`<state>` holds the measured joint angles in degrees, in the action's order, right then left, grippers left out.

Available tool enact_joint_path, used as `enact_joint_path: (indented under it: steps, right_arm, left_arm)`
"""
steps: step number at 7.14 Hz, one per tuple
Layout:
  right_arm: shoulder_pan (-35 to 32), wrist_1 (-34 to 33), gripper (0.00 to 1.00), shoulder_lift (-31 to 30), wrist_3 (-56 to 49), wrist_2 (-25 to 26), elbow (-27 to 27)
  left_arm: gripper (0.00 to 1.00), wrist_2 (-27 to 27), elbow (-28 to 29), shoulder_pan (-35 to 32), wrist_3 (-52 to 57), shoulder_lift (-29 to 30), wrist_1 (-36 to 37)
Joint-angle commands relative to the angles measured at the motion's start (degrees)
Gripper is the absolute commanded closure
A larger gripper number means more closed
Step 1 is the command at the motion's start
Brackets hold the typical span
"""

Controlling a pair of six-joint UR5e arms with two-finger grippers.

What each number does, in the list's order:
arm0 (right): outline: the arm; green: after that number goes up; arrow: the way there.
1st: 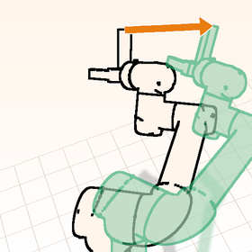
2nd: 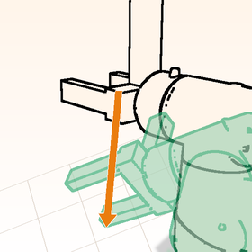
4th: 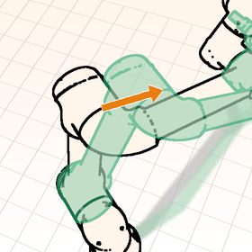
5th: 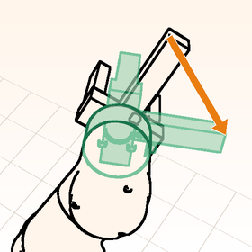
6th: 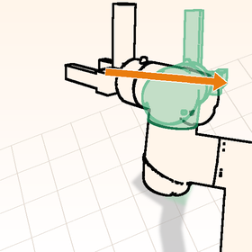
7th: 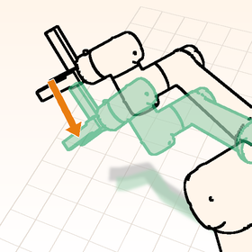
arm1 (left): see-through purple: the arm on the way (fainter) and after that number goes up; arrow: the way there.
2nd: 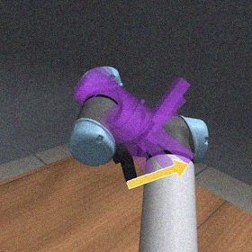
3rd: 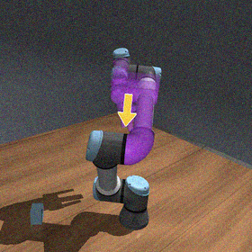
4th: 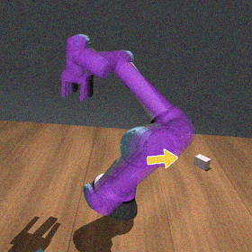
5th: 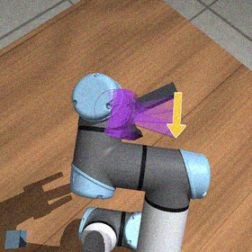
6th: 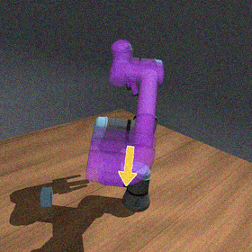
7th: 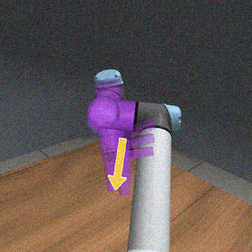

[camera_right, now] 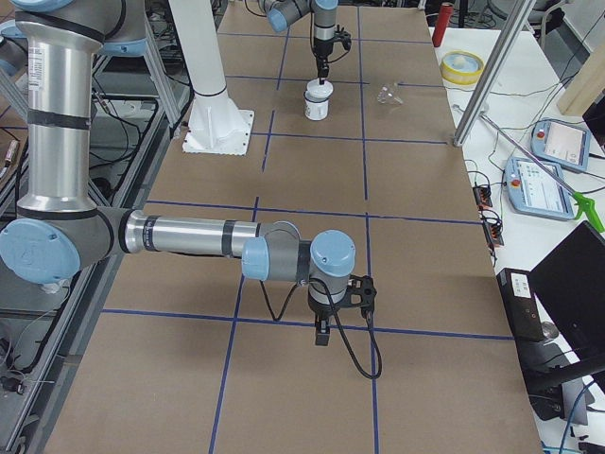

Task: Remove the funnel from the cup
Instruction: 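Lift the white lid and carry it over the mug with the left gripper, then lower the white lid onto the mug opening with the left gripper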

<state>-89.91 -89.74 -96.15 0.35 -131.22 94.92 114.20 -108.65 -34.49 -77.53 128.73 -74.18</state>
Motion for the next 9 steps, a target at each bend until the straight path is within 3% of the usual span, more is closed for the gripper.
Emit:
enact_joint_path:
  steps: [1,9]
  right_arm:
    - [0.00,0.00,0.00,0.00,0.00,0.00,0.00]
    - [0.00,0.00,0.00,0.00,0.00,0.00,0.00]
  left_arm:
    - [1.00,-0.82,0.99,0.65,-0.25,-1.46,-1.75]
    - [1.00,-0.74,-0.95,1.17,0.01,-3.22,-2.02]
